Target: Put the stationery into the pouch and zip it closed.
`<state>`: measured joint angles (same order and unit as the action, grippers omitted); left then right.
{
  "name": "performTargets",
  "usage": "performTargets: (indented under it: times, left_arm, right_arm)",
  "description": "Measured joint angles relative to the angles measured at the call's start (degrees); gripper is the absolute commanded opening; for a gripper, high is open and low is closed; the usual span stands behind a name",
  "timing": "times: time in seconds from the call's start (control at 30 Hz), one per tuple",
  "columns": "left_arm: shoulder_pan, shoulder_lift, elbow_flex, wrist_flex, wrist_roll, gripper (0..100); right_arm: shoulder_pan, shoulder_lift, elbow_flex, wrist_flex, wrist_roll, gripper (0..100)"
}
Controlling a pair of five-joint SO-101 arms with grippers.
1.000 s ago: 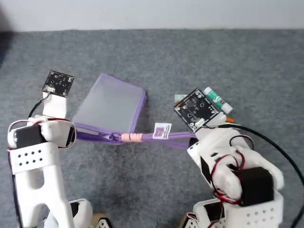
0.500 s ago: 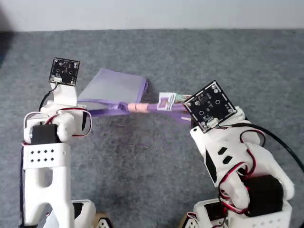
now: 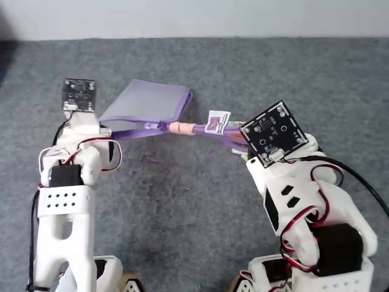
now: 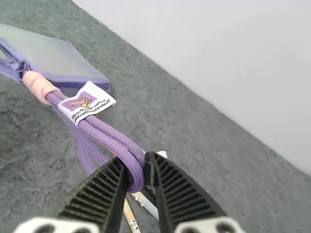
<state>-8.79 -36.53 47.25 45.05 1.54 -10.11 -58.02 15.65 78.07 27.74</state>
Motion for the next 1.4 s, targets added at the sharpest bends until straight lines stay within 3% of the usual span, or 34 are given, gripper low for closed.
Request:
performTargets:
  times: [0.2,0.47,0.67,1.07,1.17,1.27,1.4]
  left_arm:
    - [-0.09,0.00,0.00,-0.09,7.03,18]
    - [-0.09,0.00,0.18,-0.62,7.82,18]
    - [2.55,0.00,3.43,-6.24,7.91,15]
    - [6.51,0.00,7.56,-15.91,0.53,8]
    - [7.65,0.00,8.53,-16.35,0.35,8]
    - [9.14,0.00,8.62,-16.35,0.00,1]
    - [11.52,0.00,8.62,-16.35,-0.44,1]
  right_arm:
    - [0.88,0.00,0.00,0.00,0.00,0.8]
    - [0.88,0.00,0.00,0.00,0.00,0.8]
    - [0.88,0.00,-0.53,0.00,0.00,0.8]
    - [0.88,-0.09,-2.11,-0.09,0.00,0.8]
    - [0.88,-0.09,-2.11,-0.09,0.00,0.8]
    - [0.88,-0.09,-2.11,-0.09,0.00,0.8]
    - [0.88,-0.09,-3.16,-0.09,0.00,0.8]
